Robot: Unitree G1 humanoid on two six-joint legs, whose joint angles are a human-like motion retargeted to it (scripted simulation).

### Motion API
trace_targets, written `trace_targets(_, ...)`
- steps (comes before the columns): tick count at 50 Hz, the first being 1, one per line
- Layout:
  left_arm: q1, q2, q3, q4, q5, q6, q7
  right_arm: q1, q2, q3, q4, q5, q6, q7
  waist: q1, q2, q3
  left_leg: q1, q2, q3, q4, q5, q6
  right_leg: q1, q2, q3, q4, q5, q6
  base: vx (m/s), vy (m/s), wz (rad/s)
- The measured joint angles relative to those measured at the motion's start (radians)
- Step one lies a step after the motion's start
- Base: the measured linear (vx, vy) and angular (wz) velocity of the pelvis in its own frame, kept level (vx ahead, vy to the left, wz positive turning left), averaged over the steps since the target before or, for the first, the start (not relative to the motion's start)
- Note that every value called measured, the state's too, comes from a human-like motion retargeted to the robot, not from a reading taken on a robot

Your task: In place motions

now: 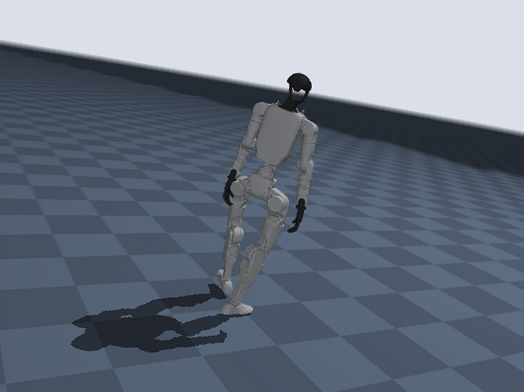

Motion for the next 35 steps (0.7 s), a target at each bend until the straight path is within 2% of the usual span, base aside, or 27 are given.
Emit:
trace_targets(3,-0.023,0.006,0.004,0.015,-0.028,-0.003,0.023,0.026,-0.001,-0.023,0.04,0.002,0.016,-0.002,0.012,-0.021,-0.017,0.022,0.008,0.104,0.051,0.021,0.039,0.031,-0.022,-0.177,-0.014,-0.025,0.03,-0.49,-0.02,3.14)
trace_targets(7,-0.049,0.02,0.018,0.037,-0.061,-0.006,0.056,0.055,0.009,-0.04,0.096,-0.01,0.048,-0.013,-0.002,-0.055,-0.059,0.019,-0.003,0.12,0.155,0.008,0.125,0.06,-0.033,-0.372,-0.032,-0.054,0.078,-0.43,0.0,3.42)
trace_targets(12,-0.051,0.026,0.053,0.037,-0.099,-0.006,0.07,0.076,0.028,-0.036,0.13,-0.021,0.077,0.002,-0.005,-0.129,-0.114,0.086,-0.031,0.309,0.205,-0.037,0.198,0.074,-0.067,-0.569,-0.036,-0.066,0.134,-0.31,0.08,3.01)
trace_targets(13,-0.05,0.025,0.065,0.036,-0.112,-0.004,0.066,0.077,0.031,-0.035,0.126,-0.03,0.079,0.011,0.004,-0.141,-0.12,0.102,-0.043,0.327,0.195,-0.038,0.203,0.078,-0.068,-0.6,-0.035,-0.065,0.142,-0.24,0.15,2.31)
trace_targets(15,-0.046,0.023,0.089,0.035,-0.143,-0.003,0.055,0.076,0.035,-0.035,0.108,-0.051,0.079,0.027,0.02,-0.143,-0.124,0.134,-0.068,0.302,0.146,-0.043,0.153,0.092,-0.043,-0.658,-0.031,-0.065,0.155,-0.21,0.19,1.96)
trace_targets(17,-0.039,0.018,0.122,0.038,-0.18,-0.006,0.046,0.069,0.03,-0.024,0.075,-0.073,0.076,0.041,0.041,-0.156,-0.12,0.144,-0.104,0.307,0.11,-0.042,0.165,0.113,-0.037,-0.695,-0.029,-0.052,0.163,-0.12,0.17,1.44)
trace_targets(18,-0.039,0.015,0.135,0.043,-0.199,-0.006,0.043,0.062,0.026,-0.019,0.054,-0.083,0.073,0.048,0.048,-0.158,-0.116,0.11,-0.112,0.197,0.112,-0.04,0.174,0.123,-0.035,-0.708,-0.026,-0.043,0.165,-0.13,0.25,1.25)
trace_targets(21,-0.039,0.009,0.164,0.052,-0.242,-0.011,0.05,0.039,0.017,-0.003,-0.01,-0.098,0.039,0.04,0.075,-0.156,-0.091,0.101,-0.124,0.125,0.098,-0.042,0.2,0.149,-0.027,-0.708,-0.008,-0.012,0.169,-0.17,0.3,0.9)
trace_targets(23,-0.038,0.009,0.175,0.05,-0.248,-0.017,0.056,0.02,0.011,0.013,-0.04,-0.099,0.004,0.028,0.111,-0.159,-0.07,0.116,-0.134,0.09,0.079,-0.049,0.199,0.169,-0.024,-0.702,0.002,0.008,0.172,-0.14,0.19,0.33)
trace_targets(26,-0.027,0.012,0.177,0.055,-0.222,-0.01,0.054,0.002,0.006,0.014,-0.067,-0.126,-0.008,0.029,0.131,-0.168,-0.074,0.134,-0.15,0.065,0.054,-0.054,0.188,0.195,-0.02,-0.726,0.01,0.054,0.18,-0.04,0.22,0.65)
trace_targets(30,0.001,0.018,0.172,0.077,-0.207,-0.008,0.059,0.008,0.018,0.016,-0.08,-0.153,-0.024,0.036,0.111,-0.138,-0.107,0.146,-0.147,-0.017,0.013,-0.061,0.197,0.221,-0.01,-0.698,0.073,0.183,0.14,0.15,0.2,0.91)
trace_targets(35,-0.018,0.013,0.149,0.074,-0.178,0.002,0.039,0.021,0.026,0.035,-0.076,-0.144,-0.028,0.04,0.004,0.0,-0.088,0.165,-0.045,-0.168,0.005,-0.075,0.203,0.197,-0.017,-0.496,0.346,0.371,0.009,0.1,0.14,1.55)
